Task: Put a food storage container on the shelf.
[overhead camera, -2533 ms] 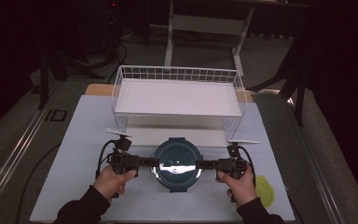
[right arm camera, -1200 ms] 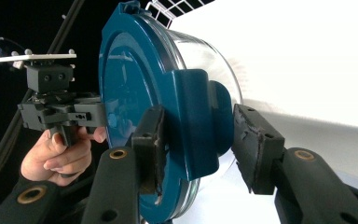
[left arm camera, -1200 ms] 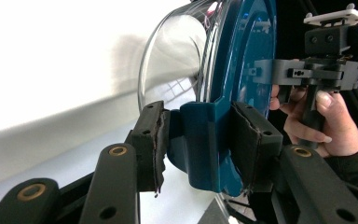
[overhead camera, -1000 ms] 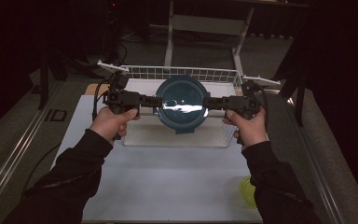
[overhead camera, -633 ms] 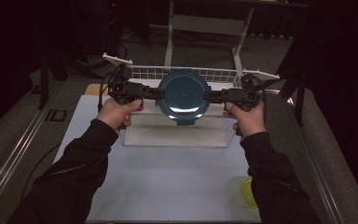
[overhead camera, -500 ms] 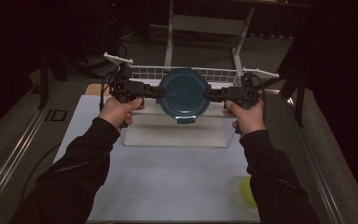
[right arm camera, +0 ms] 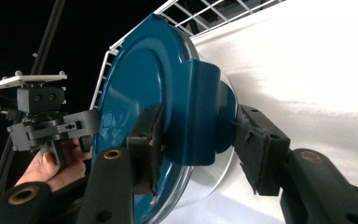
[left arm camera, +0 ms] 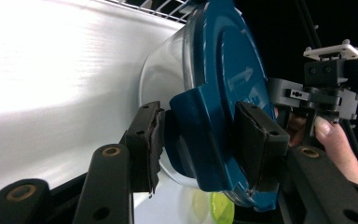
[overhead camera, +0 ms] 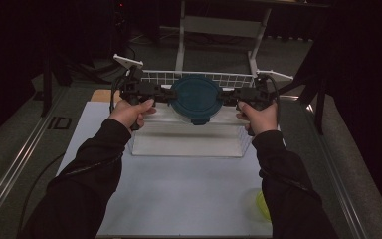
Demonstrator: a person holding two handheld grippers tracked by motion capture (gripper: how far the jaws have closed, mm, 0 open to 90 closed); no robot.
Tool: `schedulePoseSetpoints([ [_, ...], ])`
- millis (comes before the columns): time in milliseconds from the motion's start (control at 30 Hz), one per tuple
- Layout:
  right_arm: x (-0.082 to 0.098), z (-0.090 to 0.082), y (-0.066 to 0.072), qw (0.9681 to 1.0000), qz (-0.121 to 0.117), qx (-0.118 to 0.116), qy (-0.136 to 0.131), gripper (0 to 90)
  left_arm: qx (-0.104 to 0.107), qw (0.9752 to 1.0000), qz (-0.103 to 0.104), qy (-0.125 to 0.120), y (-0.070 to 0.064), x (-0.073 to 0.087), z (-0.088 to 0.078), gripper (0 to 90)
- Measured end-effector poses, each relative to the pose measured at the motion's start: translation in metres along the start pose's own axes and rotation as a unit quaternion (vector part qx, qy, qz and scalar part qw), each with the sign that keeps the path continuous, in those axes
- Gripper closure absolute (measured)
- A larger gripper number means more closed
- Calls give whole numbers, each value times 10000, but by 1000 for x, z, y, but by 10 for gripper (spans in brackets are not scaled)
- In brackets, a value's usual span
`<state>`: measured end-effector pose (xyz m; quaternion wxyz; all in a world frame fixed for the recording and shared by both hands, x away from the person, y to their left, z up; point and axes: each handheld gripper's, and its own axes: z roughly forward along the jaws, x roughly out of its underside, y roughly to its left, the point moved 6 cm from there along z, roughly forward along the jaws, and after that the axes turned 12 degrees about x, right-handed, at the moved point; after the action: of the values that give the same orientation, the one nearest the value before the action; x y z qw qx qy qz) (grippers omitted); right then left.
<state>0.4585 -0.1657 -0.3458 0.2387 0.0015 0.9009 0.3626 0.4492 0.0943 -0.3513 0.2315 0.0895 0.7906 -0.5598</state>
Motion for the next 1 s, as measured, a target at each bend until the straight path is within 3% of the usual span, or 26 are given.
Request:
schedulePoseSetpoints([
  [200, -4, 5, -2, 9999, -26, 66, -98, 509, 15, 9999, 114, -84, 3, -1, 2, 516],
  [333, -4, 1, 3, 9990, -304, 266, -206, 473, -44, 9994, 323, -132, 1, 1, 1, 503],
  [633, 5, -12, 18, 9950, -790, 497, -358, 425, -104, 9986, 423, -314, -3, 5, -12, 454],
  [700, 8, -16, 19, 9952, -772, 437, -405, 427, -135, 9979, 496, -389, -6, 8, -17, 454],
  [767, 12, -20, 19, 9953, -802, 367, -387, 427, -294, 9962, 721, -389, -10, 13, -21, 456],
  [1000, 33, -33, 26, 9916, -1168, 317, -459, 452, -309, 9915, 1216, -353, -27, 37, -30, 456],
])
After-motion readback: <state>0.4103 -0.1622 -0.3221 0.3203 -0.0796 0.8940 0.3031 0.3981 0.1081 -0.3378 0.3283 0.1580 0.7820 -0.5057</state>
